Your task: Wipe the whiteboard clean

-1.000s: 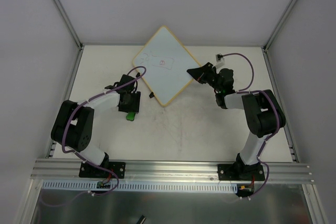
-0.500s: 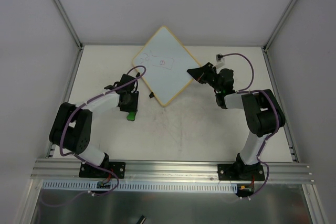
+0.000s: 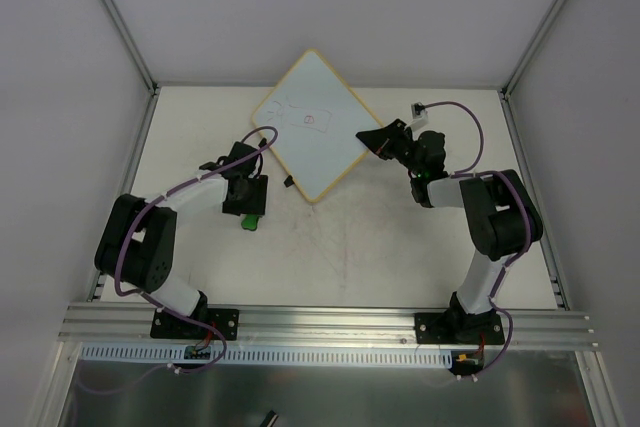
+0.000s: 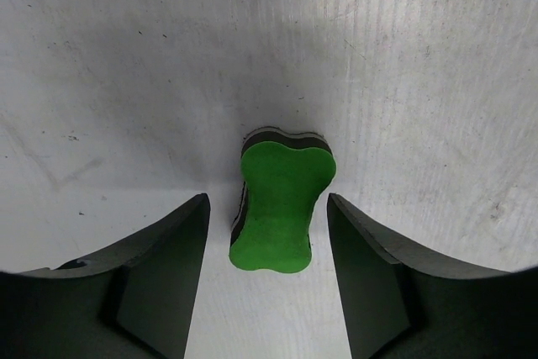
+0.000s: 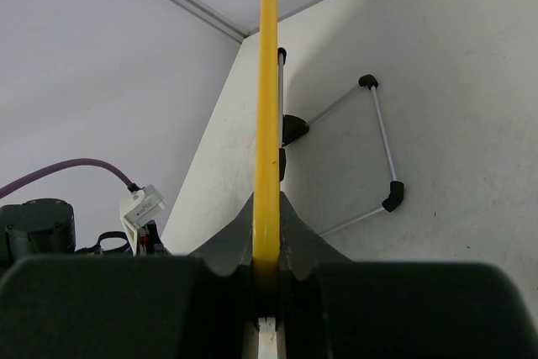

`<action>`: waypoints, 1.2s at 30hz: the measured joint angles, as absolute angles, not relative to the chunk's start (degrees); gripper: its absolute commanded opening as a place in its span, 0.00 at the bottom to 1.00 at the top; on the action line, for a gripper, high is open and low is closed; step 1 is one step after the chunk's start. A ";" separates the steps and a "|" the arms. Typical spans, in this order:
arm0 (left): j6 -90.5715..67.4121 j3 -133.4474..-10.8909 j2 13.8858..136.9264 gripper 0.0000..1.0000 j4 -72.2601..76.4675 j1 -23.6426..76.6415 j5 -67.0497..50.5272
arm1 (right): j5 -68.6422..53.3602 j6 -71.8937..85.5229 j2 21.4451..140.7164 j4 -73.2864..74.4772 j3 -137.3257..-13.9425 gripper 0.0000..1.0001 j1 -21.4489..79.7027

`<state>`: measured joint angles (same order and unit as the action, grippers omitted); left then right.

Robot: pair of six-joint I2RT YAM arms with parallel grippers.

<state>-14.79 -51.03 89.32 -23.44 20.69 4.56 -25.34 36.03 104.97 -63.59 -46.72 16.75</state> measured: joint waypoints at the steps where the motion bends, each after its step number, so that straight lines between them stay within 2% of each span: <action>1: -14.79 -51.03 89.41 0.57 -23.44 20.69 4.56 | -25.34 36.03 104.99 -63.59 -46.72 0.00 16.75; 8: -14.79 -51.05 90.04 0.49 -23.49 20.69 4.54 | -25.87 36.91 105.93 -64.86 -46.72 0.00 16.40; 15: -14.79 -51.37 90.76 0.31 -23.49 20.69 4.54 | -25.96 37.04 106.04 -65.08 -46.72 0.00 16.36; 26: -16.01 -52.38 90.67 0.18 -24.34 20.69 4.43 | -26.02 37.06 106.19 -65.32 -46.72 0.00 16.36; 33: -17.82 -61.87 89.73 0.09 -25.52 20.67 3.03 | -26.04 37.06 106.19 -65.32 -46.72 0.00 16.36; 36: -18.79 -67.16 89.73 0.00 -25.34 20.47 2.92 | -26.06 37.06 106.19 -65.32 -46.72 0.00 16.36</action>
